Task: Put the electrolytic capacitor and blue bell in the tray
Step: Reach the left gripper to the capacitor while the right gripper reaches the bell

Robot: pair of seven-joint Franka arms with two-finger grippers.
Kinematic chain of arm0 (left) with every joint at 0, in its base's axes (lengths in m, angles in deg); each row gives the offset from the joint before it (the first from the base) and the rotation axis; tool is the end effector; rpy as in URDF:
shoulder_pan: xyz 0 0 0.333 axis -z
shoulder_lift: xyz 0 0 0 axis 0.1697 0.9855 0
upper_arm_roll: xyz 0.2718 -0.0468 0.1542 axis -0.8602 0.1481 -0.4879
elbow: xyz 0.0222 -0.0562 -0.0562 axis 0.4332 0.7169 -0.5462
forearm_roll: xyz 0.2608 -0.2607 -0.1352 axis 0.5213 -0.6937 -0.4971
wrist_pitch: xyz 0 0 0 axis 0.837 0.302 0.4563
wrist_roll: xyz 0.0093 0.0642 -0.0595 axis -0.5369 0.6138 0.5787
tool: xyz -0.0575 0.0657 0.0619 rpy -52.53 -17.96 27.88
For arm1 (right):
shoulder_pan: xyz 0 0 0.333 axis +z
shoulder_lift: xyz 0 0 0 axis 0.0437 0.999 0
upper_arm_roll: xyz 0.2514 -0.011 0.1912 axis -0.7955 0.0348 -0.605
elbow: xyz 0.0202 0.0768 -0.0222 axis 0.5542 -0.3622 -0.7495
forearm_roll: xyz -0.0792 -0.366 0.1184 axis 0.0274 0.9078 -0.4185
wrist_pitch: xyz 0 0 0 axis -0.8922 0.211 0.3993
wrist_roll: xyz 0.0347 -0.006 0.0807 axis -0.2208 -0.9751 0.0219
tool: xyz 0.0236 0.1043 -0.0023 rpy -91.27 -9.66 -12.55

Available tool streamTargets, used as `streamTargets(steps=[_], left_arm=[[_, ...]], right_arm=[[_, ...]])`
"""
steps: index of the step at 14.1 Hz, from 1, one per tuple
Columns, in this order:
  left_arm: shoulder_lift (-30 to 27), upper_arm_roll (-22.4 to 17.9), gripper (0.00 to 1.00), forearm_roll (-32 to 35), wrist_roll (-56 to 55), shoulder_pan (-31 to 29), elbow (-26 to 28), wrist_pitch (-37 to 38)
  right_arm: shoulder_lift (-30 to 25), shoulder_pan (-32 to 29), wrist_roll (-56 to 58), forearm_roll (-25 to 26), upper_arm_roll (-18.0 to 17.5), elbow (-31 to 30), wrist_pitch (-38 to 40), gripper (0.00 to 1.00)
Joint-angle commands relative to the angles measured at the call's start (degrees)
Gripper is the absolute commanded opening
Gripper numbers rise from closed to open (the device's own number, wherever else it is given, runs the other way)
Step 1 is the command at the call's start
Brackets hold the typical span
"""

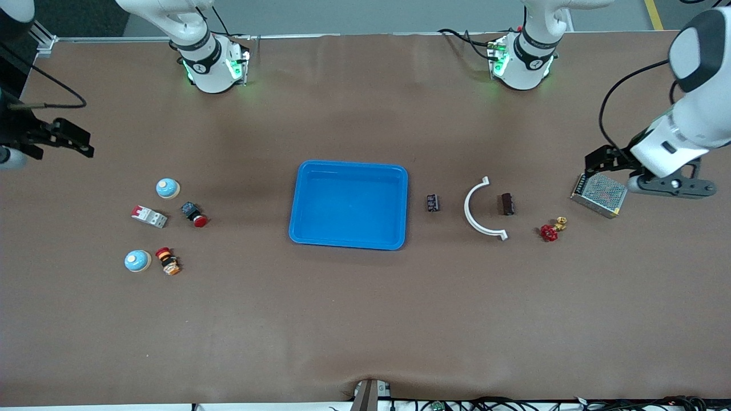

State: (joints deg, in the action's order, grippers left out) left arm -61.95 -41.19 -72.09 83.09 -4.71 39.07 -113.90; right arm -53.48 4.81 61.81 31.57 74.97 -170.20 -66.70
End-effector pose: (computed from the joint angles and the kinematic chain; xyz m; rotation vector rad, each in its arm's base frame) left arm 0.5475 -0.0266 0.4862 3.1107 -0.1922 -0.0714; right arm 0.5512 -0.0269 0.5902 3.1081 0.0746 -0.0643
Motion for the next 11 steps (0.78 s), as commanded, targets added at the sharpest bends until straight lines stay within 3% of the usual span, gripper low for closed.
streamTargets(steps=[1,4,6,9,11], left_arm=[[-1.8,0.2,1.00,-0.9,1.2,0.1,10.3,-9.2],[-0.4,1.0,1.00,-1.3,-0.6,0.7,17.7,-20.3],[2.7,3.7,1.00,-2.1,-4.2,0.6,19.4,-26.4],[7.2,6.3,1.00,-2.1,-7.3,0.6,23.1,-37.3],[10.4,7.0,1.00,-2.1,-8.0,0.7,25.6,-44.6]], right_arm=[[6.7,0.2,0.0,0.7,0.1,3.2,-2.2,1.00],[17.5,0.1,-0.1,0.0,0.1,6.7,-5.4,1.00],[21.1,0.0,0.7,-0.4,0.0,6.6,-10.1,1.00],[25.2,-1.4,14.7,-1.0,0.1,6.2,-16.3,1.00],[25.1,-3.3,13.8,-4.4,0.2,2.2,-16.1,1.00]])
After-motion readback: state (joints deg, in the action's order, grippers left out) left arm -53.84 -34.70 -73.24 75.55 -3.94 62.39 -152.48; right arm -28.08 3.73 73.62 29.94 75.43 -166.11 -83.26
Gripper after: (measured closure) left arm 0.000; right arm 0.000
